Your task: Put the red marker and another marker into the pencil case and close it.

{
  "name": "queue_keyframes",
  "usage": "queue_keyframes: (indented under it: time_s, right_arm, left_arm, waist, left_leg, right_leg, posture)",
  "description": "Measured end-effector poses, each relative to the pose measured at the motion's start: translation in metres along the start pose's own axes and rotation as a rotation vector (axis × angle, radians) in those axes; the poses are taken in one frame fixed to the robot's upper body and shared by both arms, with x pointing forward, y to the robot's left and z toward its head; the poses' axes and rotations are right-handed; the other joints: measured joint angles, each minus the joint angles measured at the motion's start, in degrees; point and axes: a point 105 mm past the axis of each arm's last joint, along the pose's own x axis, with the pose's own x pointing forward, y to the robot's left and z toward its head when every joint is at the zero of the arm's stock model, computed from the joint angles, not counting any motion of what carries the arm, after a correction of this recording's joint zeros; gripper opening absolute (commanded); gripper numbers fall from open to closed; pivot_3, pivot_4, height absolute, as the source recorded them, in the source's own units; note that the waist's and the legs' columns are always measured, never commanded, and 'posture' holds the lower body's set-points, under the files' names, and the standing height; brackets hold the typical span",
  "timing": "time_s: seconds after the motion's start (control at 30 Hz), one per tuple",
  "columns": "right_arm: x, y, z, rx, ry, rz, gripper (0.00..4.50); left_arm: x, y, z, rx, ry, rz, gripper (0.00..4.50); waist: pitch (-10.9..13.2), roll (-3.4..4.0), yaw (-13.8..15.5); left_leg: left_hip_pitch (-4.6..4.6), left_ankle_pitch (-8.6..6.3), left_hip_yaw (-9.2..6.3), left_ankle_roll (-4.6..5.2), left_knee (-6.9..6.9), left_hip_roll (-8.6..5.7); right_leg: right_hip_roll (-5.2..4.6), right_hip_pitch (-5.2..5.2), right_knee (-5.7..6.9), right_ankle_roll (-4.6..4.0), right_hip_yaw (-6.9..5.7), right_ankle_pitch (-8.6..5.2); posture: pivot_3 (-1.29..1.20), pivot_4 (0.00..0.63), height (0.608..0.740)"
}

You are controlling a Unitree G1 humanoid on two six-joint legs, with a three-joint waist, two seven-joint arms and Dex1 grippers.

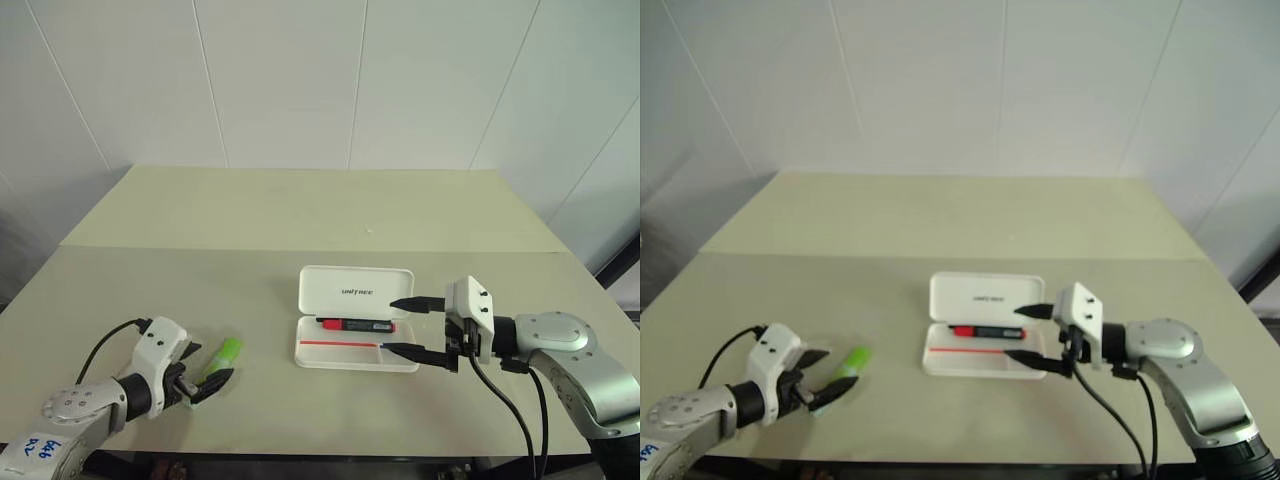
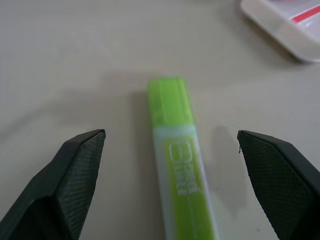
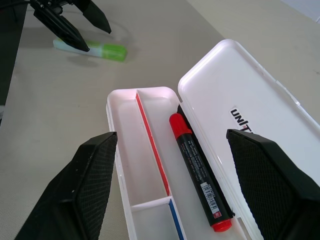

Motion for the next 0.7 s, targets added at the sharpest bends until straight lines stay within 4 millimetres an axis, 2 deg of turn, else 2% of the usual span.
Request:
queue_keyframes:
  time_s: [0.07,0.4,0.7]
  right_arm:
    - [0.0,0.0,0.0,0.001,0.0,0.003,4.46]
    - [-0.007,-0.003,0.004,0.027,-0.036,-0.004,4.46]
    - [-0.037,-0.003,0.011,0.114,-0.139,-0.031,4.5]
  left_arm:
    - [0.0,0.001,-0.006,-0.024,0.029,0.018,4.5]
    - [0.008,-0.005,-0.002,-0.022,0.055,0.028,4.5]
    - [0.019,-0.002,0.005,0.003,0.073,0.035,1.61]
  waist:
    - [0.0,0.0,0.0]
    - [0.0,0.02,0.3]
    - [0.0,0.06,0.8]
  left_leg:
    - [0.0,0.0,0.0,0.0,-0.01,0.0]
    - [0.04,0.01,-0.01,0.0,0.06,-0.04]
    - [0.11,0.03,-0.02,0.05,0.1,-0.08]
  right_leg:
    - [0.0,0.0,0.0,0.0,0.0,0.0]
    - [-0.03,0.1,-0.02,-0.02,0.0,0.01]
    - [-0.06,0.3,-0.19,-0.08,0.0,0.02]
  posture:
    - [0.0,0.15,0.74]
    - [0.0,0.15,0.74]
    - [0.0,0.15,0.74]
